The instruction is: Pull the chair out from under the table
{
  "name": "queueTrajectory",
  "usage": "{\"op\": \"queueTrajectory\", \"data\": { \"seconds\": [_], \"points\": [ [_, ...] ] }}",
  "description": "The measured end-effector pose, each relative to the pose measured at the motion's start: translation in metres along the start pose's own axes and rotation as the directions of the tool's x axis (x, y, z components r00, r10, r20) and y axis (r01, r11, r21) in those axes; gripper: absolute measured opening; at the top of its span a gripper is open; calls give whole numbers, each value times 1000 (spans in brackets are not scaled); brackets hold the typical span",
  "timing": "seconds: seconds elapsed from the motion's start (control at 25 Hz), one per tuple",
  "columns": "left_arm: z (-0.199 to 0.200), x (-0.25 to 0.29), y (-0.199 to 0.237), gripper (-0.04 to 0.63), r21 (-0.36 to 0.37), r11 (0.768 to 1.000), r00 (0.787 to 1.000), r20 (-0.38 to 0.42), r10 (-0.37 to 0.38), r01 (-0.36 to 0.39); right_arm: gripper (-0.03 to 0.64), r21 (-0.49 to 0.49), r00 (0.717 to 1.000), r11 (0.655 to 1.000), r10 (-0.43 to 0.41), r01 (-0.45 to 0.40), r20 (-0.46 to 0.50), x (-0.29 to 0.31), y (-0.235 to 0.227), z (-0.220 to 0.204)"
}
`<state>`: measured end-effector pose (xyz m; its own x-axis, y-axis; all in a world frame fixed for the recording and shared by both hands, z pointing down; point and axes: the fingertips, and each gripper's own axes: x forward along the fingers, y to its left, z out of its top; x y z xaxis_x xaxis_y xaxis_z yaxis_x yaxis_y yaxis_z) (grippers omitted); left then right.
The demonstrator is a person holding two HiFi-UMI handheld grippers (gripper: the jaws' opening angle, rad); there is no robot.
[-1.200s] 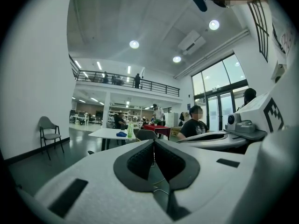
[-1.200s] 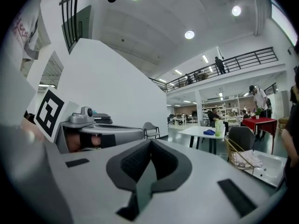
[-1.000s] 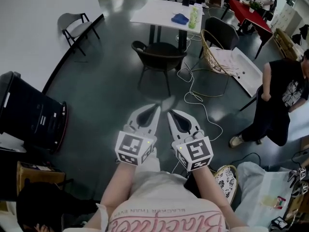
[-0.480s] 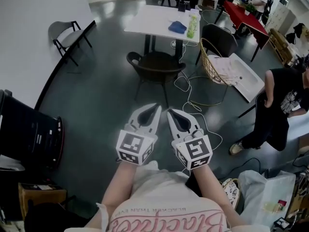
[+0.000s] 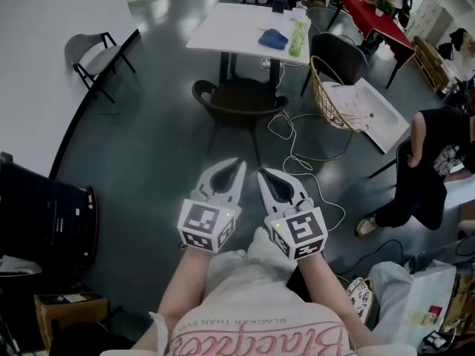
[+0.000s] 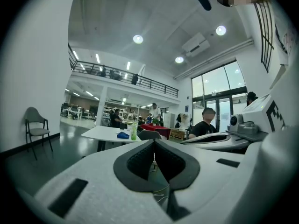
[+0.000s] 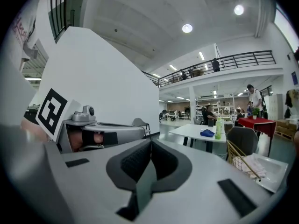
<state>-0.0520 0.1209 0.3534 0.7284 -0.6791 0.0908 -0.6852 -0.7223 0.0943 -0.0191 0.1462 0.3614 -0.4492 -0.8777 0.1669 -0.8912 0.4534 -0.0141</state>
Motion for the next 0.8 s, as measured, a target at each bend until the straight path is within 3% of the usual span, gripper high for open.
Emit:
{"op": "queueTrajectory", "data": {
  "seconds": [0.32, 0.8],
  "points": [
    [-15, 36, 28, 5, -25, 999, 999, -29, 29, -30, 3, 13, 999, 1000, 24, -24, -27, 35, -27, -11],
    [-11, 131, 101, 6, -54, 992, 993, -53, 108, -110, 4, 18, 996, 997, 80, -80, -24, 126, -105, -1]
  ]
}}
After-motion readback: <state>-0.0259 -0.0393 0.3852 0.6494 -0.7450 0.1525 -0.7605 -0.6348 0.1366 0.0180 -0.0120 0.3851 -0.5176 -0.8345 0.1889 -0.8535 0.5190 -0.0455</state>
